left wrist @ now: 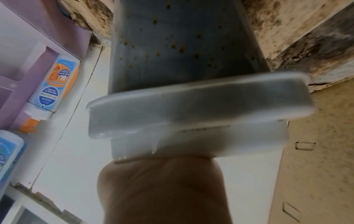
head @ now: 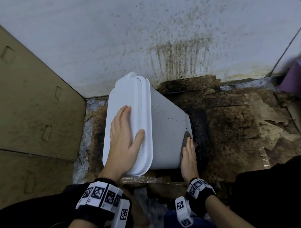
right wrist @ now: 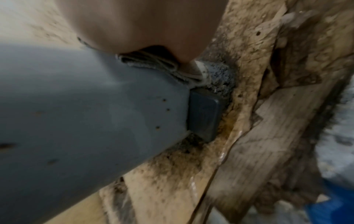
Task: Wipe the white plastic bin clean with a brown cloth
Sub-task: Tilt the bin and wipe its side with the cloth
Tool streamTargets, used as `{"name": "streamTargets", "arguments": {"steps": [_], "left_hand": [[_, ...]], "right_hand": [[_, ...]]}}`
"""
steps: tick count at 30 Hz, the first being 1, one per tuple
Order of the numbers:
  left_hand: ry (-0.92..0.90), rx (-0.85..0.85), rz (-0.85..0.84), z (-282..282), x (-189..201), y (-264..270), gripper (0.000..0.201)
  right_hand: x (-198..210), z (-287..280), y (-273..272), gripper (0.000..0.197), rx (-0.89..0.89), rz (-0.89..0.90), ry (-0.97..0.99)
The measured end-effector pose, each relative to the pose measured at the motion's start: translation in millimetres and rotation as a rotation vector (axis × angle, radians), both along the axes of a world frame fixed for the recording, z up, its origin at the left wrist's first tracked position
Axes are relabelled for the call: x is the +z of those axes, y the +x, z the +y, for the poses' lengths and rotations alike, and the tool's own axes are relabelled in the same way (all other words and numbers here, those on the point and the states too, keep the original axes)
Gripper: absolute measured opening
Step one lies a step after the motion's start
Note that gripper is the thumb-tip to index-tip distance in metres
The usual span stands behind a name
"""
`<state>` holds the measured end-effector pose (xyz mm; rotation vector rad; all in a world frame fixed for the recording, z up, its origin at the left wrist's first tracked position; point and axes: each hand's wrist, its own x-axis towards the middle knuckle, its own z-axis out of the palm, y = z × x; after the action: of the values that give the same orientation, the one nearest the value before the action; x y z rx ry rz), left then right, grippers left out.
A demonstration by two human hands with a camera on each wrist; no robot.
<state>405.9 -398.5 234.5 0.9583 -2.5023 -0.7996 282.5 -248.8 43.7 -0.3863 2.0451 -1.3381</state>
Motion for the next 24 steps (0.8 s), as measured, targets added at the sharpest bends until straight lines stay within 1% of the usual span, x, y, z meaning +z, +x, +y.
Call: {"name": "streamTargets", "arguments": {"steps": [2,3,7,9,12,16,18,21,24], "left_hand": [[-0.018,-0.006,-0.017,-2,-1,0,0.073],[-0.026,-0.008,-0.025,-2,-1,0,0.073],[-0.045,-0.016,-0.022,-1,-2,-1,0.074],[-0.051,-0.013,-0.022,-3,-3,1,0.074],[-0.043,-0.004,-0.023,-6,-5,4,0.075],[-0.032,-0.007,-0.023,-5,-4,5,0.075],[-0.03,-0.013,-0.018,-4,-4,4,0.074],[0.013,-0.001,0.011,-4,-3,5,0.073],[0.041,0.007,0.027,-2,-1,5,0.072]], "right_hand": [[21,-7,6,0.058,0.016,0.003,0.021],[33,-11,11,0.06,0.023,0.015,0.0],[78,-26,41,0.06,0.028,0.084,-0.17],[99,-33,52,0.064,0.084,0.113,-0.24],[114,-37,56,0.06,0.189,0.154,-0.291],[100,-26,44,0.054,0.24,0.298,-0.306],[84,-20,34,0.055,0.248,0.311,-0.288],[45,-8,17,0.054,0.191,0.238,-0.198],[11,4,-1,0.052,0.125,0.115,-0.091]]}}
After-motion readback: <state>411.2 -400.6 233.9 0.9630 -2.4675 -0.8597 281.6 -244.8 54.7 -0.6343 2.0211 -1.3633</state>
